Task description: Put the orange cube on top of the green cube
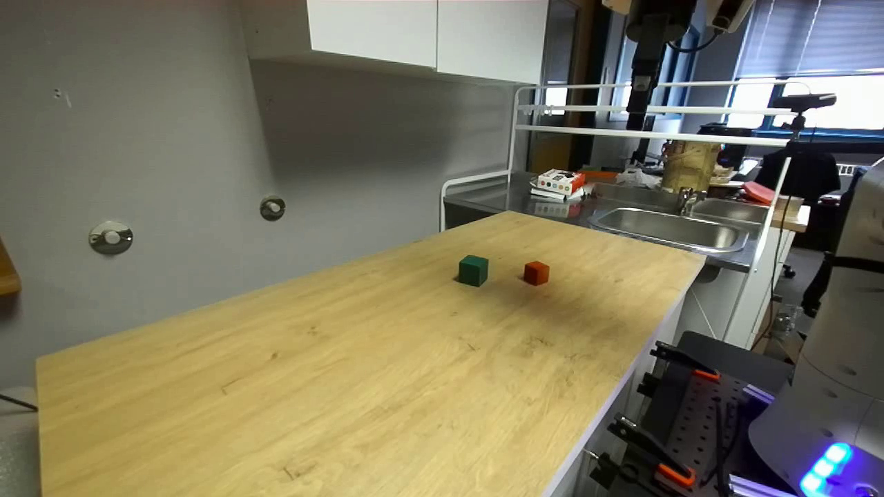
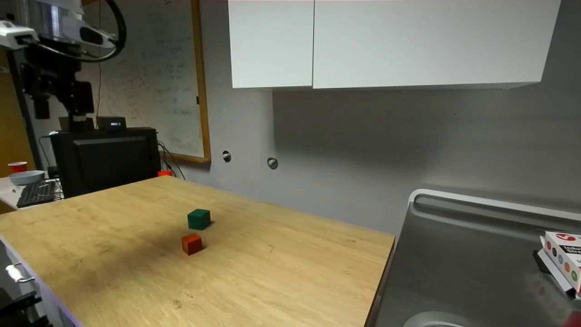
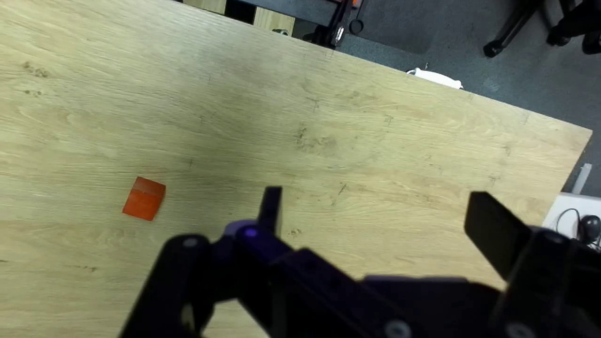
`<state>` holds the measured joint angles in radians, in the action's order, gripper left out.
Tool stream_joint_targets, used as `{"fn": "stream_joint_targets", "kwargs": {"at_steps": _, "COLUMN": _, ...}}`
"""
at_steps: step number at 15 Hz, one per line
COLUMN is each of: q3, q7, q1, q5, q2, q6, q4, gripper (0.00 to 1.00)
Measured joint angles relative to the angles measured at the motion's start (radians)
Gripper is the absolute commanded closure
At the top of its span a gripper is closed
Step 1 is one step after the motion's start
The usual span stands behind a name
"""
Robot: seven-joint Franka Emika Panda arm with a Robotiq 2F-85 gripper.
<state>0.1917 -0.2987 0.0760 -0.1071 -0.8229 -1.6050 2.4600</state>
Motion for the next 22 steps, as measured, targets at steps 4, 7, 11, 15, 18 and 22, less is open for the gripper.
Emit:
{"fn": "stream_joint_targets", "kwargs": {"at_steps": 4, "q3": -0.002, "q7": 0.0, "q1": -0.008, "q5": 0.0, "q2": 0.003, "q6": -0.01, "q4": 0.004, "gripper": 0.0}}
{"fn": "stream_joint_targets", "kwargs": {"at_steps": 7, "q3": -0.002, "q7": 0.001, "q1": -0.031, "q5": 0.001, "q2": 0.026, "q6": -0.089, "q4": 0.013, "gripper": 0.0}}
{"fn": "stream_joint_targets", "kwargs": {"at_steps": 11, "q3": 0.011, "q7": 0.001, "q1": -0.079, "q5": 0.004, "q2": 0.113, "q6": -0.276, "q4": 0.029, "gripper": 0.0}}
{"fn": "stream_joint_targets", "kwargs": {"at_steps": 15, "q3": 0.038, "q7": 0.001, "q1": -0.119, "q5": 0.005, "q2": 0.255, "q6": -0.475, "q4": 0.036, "gripper": 0.0}}
{"fn": "stream_joint_targets", "kwargs": {"at_steps": 18, "q3": 0.052, "q7": 0.001, "q1": -0.149, "q5": 0.006, "q2": 0.376, "q6": -0.619, "q4": 0.035, "gripper": 0.0}}
{"fn": "stream_joint_targets", "kwargs": {"at_steps": 22, "q3": 0.055, "q7": 0.012, "q1": -0.183, "q5": 0.006, "q2": 0.538, "q6": -0.763, "q4": 0.022, "gripper": 0.0}}
